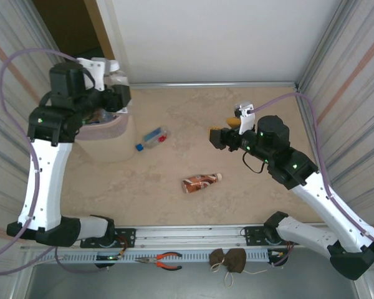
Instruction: Put the plastic bottles in the bin
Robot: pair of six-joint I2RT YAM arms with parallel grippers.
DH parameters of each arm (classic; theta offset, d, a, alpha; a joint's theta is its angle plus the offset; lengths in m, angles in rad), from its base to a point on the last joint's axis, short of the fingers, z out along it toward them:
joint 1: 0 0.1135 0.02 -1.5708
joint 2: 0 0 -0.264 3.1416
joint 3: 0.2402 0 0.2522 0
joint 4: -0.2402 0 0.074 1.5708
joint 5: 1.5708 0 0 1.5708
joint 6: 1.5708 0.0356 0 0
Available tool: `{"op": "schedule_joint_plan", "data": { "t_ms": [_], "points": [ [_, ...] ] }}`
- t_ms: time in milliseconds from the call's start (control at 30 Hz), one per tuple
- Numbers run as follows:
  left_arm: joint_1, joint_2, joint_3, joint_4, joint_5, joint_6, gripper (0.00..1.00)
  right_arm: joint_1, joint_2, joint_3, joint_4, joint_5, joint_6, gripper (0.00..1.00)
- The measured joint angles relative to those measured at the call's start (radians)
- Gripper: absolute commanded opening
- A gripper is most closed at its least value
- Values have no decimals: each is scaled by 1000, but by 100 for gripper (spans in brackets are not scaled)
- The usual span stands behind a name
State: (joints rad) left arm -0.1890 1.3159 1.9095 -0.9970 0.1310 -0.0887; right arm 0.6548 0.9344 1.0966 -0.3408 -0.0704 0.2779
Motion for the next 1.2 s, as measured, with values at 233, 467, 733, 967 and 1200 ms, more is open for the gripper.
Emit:
{"op": "schedule_joint_plan", "data": {
  "t_ms": [233, 467, 733, 967, 1200],
  "points": [
    [219, 117, 117, -179, 6, 115, 48, -24, 8, -9, -12, -41, 0, 77],
    [363, 241, 184, -282, -5, 200, 48, -42, 33, -9, -11, -82, 0, 77],
    [428, 343, 235, -321, -66, 288, 47, -58, 86, -16, 0, -134, 0, 77],
    [430, 427, 242, -334, -132, 335, 48, -101, 158, -24, 21, -201, 0, 77],
    [430, 480, 146, -316, -153, 348, 56, -145, 219, -24, 58, -275, 1, 76]
  ]
}}
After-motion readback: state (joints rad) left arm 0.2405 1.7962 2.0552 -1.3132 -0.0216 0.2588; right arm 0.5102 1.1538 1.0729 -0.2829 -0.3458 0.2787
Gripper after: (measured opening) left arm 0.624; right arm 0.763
